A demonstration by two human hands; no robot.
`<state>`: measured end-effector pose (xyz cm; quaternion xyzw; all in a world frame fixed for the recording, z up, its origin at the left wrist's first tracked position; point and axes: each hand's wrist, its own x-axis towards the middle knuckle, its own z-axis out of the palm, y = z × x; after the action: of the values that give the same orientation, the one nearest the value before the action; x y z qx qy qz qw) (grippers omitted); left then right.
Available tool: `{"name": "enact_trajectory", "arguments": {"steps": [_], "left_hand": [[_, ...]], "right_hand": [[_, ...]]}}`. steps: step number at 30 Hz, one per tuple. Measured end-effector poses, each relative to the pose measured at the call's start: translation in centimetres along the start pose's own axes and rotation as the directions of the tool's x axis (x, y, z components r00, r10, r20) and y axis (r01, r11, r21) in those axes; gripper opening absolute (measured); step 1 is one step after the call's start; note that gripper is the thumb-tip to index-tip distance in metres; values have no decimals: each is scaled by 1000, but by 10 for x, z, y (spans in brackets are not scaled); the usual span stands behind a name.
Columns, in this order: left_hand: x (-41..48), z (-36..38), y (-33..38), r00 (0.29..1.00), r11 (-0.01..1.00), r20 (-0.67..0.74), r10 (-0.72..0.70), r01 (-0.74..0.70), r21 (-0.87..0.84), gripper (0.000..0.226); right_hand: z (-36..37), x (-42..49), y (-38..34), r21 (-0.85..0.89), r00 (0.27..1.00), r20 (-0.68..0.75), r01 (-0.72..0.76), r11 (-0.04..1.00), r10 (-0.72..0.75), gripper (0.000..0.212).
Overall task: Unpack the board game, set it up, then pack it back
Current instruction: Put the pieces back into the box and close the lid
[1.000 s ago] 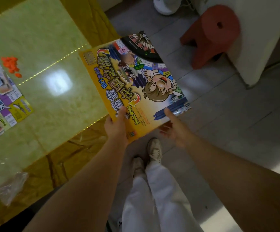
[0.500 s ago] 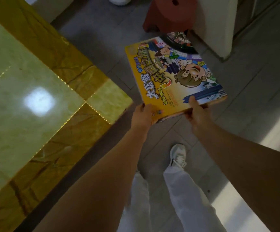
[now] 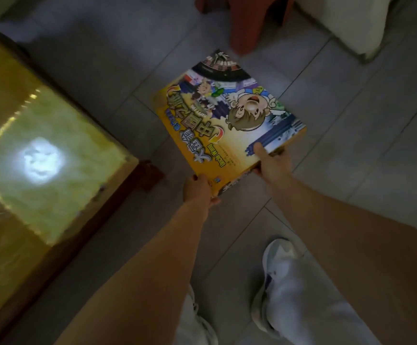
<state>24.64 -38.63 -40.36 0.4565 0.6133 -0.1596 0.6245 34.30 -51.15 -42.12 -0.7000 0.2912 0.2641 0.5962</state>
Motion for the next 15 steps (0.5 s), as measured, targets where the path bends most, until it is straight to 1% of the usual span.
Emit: {"name": "enact_trajectory", "arguments": {"steps": [1,2,4,7,9,11,12,13,14,15], "left_hand": [[20,1,-5,1000,1000,-20,-20,20,-7,37],[37,1,-8,998,998,-34,-52,52,-19,39],[62,2,-14,993,995,-59,-99,97,-29,38],[94,1,-23,992,993,-57,-111,109,-36,29],[108,0,-30,991,993,-59,-116,115,-19,34],[118,0,-36,988,989,-46,-146,147,27,41],[120,0,-37,985,984,-18,-173,174,51,45],[120,-1,-37,980,978,22,-200,198,71,45],[117,-1,-35,977,975,62,-204,198,96,38],[115,-2,-34,978,976,81,-191,180,125,25]], "right_hand": [[7,16,15,19,1000,20,-4,1000,4,52],[14,28,25,37,1000,29,-2,999,1,47],[23,43,42,70,999,33,-37,997,35,41],[33,69,72,119,992,45,-121,986,116,52],[37,81,93,88,980,76,-188,978,182,62],[38,105,123,50,960,85,-272,961,267,78],[39,113,132,42,951,85,-302,952,298,75],[42,111,132,52,943,90,-326,944,320,62],[45,104,127,53,934,94,-350,935,345,48],[47,93,118,46,930,105,-359,932,353,38]]}}
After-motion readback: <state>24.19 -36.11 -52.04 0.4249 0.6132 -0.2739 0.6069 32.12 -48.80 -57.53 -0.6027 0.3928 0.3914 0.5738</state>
